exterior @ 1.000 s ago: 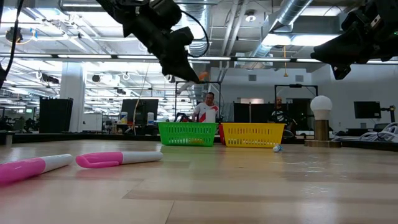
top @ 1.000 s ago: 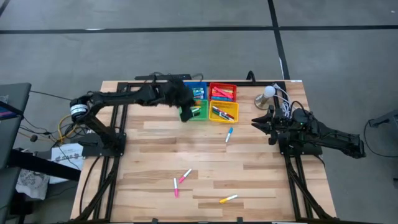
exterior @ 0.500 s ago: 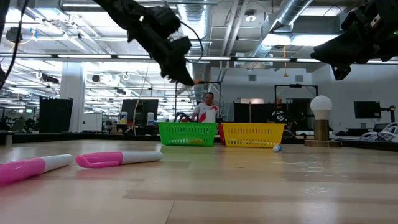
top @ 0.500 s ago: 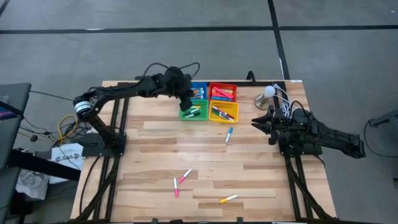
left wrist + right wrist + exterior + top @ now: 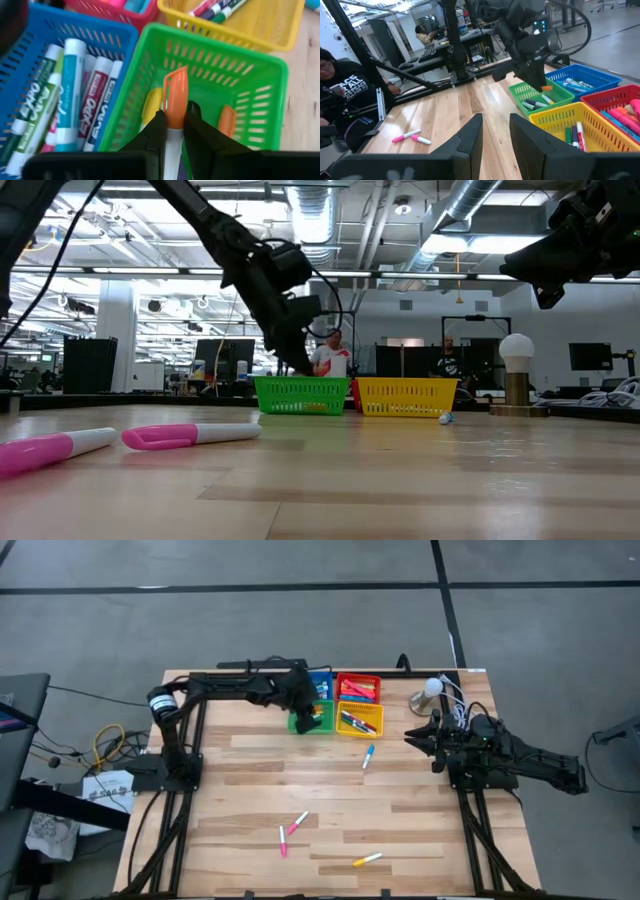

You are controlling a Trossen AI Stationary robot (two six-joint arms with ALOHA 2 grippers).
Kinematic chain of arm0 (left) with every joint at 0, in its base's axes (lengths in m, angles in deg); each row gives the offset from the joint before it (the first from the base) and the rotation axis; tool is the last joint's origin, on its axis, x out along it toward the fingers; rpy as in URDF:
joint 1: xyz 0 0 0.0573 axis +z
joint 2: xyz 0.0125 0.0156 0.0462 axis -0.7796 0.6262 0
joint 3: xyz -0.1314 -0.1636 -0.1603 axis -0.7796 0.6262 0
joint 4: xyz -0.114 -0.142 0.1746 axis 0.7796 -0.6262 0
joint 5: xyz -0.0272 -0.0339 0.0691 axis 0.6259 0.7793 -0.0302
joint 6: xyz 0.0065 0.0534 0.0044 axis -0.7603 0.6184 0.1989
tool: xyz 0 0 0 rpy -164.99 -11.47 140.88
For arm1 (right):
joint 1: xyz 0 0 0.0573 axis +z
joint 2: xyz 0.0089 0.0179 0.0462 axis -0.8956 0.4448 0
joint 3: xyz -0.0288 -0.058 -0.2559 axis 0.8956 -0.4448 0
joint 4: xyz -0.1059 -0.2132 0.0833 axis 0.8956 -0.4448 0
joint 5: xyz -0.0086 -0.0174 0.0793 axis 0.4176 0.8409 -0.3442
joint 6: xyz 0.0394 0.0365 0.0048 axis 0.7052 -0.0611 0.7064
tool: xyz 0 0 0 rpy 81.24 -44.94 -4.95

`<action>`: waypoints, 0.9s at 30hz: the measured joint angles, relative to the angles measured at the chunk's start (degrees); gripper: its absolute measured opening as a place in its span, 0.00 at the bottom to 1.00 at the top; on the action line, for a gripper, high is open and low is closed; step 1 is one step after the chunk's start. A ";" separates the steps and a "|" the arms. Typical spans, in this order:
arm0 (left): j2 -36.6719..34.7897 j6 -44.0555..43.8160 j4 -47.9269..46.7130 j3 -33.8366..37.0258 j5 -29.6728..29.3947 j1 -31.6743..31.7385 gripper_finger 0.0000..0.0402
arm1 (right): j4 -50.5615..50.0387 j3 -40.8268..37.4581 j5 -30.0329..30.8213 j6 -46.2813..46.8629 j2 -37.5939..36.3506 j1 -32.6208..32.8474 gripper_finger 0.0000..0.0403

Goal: Pick & Place Markers
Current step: Put the orange highlighter in the green bin, then put the pink highlighter in the green bin

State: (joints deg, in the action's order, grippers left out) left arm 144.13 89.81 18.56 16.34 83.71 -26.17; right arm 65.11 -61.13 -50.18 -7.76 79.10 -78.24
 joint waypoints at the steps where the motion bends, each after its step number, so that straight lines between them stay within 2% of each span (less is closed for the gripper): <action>1: 0.30 0.00 -0.04 0.00 0.00 0.00 0.13 | 0.00 0.00 0.00 0.00 0.00 0.00 0.22; 8: 1.50 0.00 -0.21 0.00 1.04 -0.72 0.13 | 0.00 0.00 0.00 0.00 -0.01 0.00 0.22; 15: 1.47 0.00 -0.20 0.00 1.06 -1.31 0.18 | 0.00 0.00 0.00 -0.02 -0.02 0.00 0.22; 21: 1.47 -0.02 -0.16 0.00 1.07 -1.61 0.25 | 0.00 0.00 -0.01 -0.04 -0.01 0.00 0.22; 27: 1.08 -0.03 -0.35 0.02 0.81 -2.33 0.36 | 0.00 0.00 -0.01 -0.09 -0.01 0.00 0.22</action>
State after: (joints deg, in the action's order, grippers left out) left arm 145.21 89.78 18.21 16.36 84.52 -28.50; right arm 65.11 -61.13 -50.18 -7.85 79.09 -78.24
